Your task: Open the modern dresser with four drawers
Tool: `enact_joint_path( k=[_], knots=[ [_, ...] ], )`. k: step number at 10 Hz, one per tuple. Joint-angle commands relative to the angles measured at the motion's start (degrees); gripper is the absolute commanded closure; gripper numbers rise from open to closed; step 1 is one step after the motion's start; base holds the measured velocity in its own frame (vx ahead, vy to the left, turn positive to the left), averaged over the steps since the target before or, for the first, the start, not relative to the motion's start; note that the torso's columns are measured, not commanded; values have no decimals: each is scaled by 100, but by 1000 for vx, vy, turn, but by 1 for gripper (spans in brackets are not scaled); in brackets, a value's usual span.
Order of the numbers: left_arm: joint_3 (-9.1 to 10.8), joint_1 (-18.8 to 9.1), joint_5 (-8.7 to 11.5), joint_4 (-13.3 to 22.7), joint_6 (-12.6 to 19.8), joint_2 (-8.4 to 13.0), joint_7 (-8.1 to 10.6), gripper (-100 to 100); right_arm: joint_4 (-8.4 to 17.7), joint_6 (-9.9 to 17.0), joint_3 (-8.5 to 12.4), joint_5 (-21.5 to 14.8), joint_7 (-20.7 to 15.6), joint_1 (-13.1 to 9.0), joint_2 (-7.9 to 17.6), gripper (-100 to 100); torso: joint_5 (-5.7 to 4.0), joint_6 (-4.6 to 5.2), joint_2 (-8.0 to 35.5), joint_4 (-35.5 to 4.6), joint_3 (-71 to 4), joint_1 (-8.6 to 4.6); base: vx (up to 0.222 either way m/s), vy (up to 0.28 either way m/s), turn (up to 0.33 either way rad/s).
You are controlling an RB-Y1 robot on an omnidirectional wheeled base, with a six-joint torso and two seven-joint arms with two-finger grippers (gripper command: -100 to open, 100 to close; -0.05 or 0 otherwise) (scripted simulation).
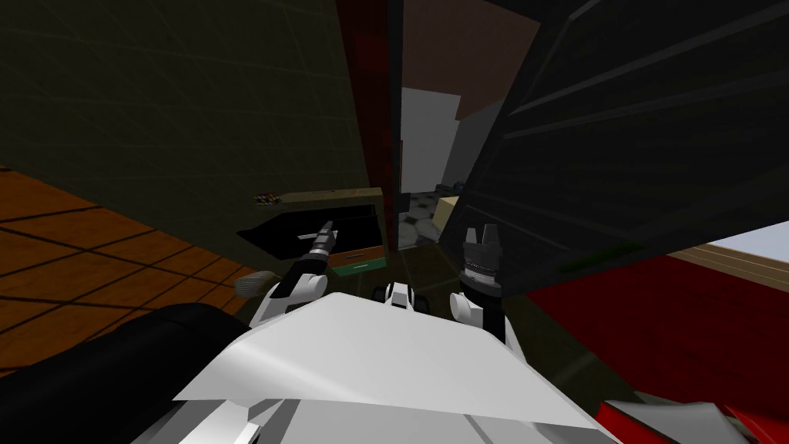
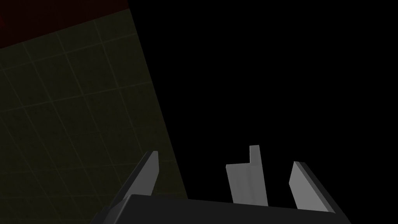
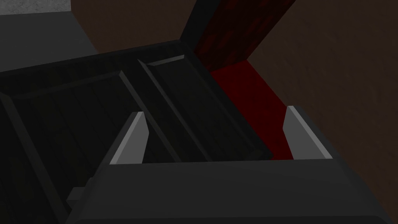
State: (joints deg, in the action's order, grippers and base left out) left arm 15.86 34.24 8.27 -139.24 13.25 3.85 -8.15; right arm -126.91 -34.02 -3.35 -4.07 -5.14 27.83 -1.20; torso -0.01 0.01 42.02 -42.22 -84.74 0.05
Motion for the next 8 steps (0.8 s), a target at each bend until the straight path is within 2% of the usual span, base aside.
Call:
enact_joint_path(
  k=[1, 5, 7, 8],
  knots=[
    [97, 220, 127, -419, 213, -9, 14, -100, 0, 0, 0, 0, 0, 0, 0, 0, -1, -1, 27, -7, 18, -9, 52, 8, -16],
    [253, 570, 334, -1031, 542, -11, 46, -100, 0, 0, 0, 0, 0, -1, -1, 0, -16, -8, 44, -23, 23, -12, 34, 1, -21],
    [249, 587, 356, -956, 545, 11, 65, -100, 0, 0, 0, 0, 0, -1, -1, 0, -32, -10, 59, -36, 29, -27, 22, 4, -2],
    [251, 591, 359, -956, 564, 12, 68, 0, 0, 0, -1, 0, 0, -2, -1, 0, -23, -6, 60, -29, 34, -28, 6, 2, -2]
  ],
)
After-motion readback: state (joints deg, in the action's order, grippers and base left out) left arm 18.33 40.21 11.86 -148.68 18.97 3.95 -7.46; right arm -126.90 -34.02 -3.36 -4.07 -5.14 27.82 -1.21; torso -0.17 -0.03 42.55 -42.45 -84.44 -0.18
